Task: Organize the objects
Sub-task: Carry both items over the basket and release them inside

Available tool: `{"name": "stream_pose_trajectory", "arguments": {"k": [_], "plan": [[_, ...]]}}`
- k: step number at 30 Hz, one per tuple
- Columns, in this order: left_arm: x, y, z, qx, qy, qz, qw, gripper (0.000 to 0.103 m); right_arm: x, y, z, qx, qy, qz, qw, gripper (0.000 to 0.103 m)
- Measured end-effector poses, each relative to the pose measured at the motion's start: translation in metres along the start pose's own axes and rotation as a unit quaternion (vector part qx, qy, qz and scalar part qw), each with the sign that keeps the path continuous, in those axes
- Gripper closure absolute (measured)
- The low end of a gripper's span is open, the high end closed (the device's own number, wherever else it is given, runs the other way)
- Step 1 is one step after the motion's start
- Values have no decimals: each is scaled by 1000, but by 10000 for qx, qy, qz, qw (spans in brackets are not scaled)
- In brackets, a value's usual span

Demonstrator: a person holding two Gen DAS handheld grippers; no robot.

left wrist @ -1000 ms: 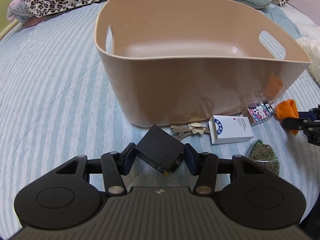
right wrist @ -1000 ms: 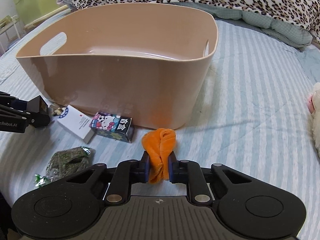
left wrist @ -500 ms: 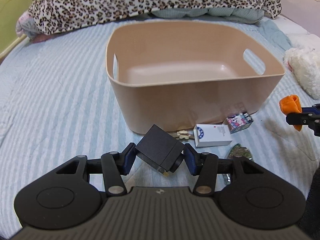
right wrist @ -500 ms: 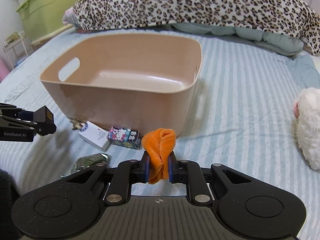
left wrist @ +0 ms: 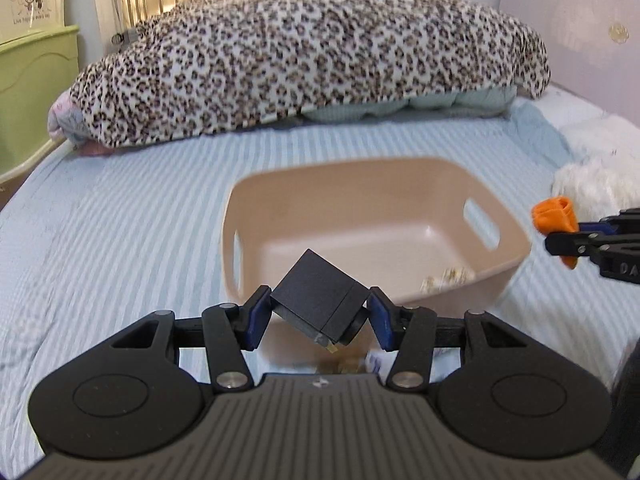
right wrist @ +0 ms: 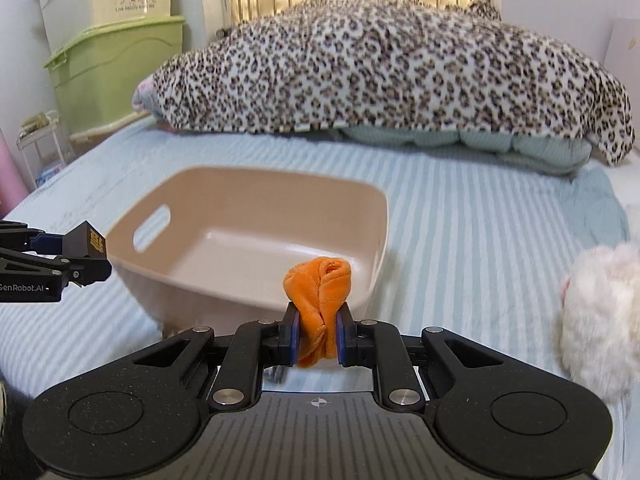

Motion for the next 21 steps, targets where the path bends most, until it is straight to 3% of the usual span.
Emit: {"name": "stream_pose_trajectory", "arguments": {"k": [4, 11, 21], "plan": [[5, 6, 19, 135, 12, 63, 9999, 49, -1, 2, 21, 224, -44, -21, 9997, 87], [10, 41, 37, -22, 27, 166, 9999, 49, -6, 19, 42, 316, -136, -32, 9994, 87], [21, 103, 36, -645, 86, 434, 9969, 49, -11, 77, 39, -307, -114, 0, 9995, 87]]}}
Point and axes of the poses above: each gripper's, at about its wrist camera, not at the fingertips, and y roughly the way its jaws point, x to its right, z to its top, the point moved 1 cm from there along y, roughly the way its jaws point
